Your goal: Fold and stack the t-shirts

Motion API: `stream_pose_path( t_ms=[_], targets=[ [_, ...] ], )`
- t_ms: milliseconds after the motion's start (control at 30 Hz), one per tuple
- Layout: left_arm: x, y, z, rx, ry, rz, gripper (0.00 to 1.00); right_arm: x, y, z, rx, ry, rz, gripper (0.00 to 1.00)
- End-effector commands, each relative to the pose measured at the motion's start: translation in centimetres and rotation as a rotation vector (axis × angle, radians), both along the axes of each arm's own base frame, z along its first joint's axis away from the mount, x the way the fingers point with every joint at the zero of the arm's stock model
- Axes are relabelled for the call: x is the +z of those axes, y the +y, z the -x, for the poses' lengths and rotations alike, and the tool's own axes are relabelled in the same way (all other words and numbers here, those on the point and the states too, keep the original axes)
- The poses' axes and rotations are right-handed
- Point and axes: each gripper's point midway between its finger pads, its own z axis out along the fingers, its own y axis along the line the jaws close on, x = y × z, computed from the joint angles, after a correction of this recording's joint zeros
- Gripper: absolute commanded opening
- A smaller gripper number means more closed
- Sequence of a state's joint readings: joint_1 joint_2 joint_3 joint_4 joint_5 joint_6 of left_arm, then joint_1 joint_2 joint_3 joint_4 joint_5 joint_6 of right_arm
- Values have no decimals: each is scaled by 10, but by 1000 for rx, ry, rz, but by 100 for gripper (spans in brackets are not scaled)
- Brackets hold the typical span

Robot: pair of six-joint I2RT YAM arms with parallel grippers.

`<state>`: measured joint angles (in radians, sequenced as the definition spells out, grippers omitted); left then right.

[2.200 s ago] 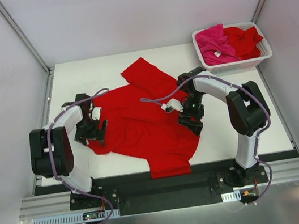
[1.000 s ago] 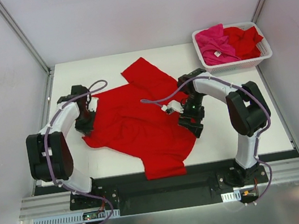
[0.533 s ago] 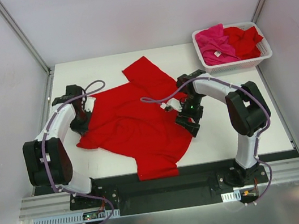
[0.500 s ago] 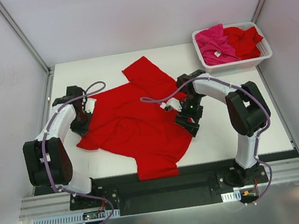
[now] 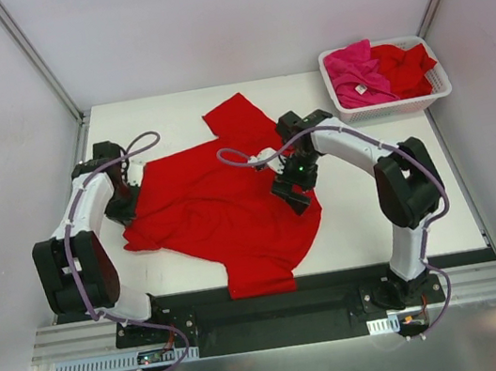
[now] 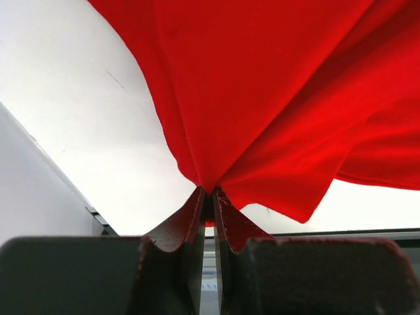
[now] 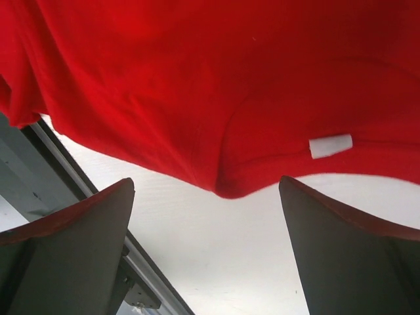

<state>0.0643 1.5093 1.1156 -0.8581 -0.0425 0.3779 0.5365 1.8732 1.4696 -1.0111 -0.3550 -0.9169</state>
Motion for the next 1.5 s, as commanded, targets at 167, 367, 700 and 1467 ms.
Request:
stream_pose_path(
  t_ms=[167,367,700,1467],
  targets=[
    [20,10,-16,-9,-52,-5,7,-27,29,36,136,121,-13,96],
    [33,21,-30,-5,-89,-38,8,-48,11,54,176,220,85,96],
    [55,39,-41,-22,-144,-97,7,-66,-36,53,203,167,296,96],
    [114,59,-42,-135,-216,-226,12,-51,-60,-24,63,-83,432,96]
  ],
)
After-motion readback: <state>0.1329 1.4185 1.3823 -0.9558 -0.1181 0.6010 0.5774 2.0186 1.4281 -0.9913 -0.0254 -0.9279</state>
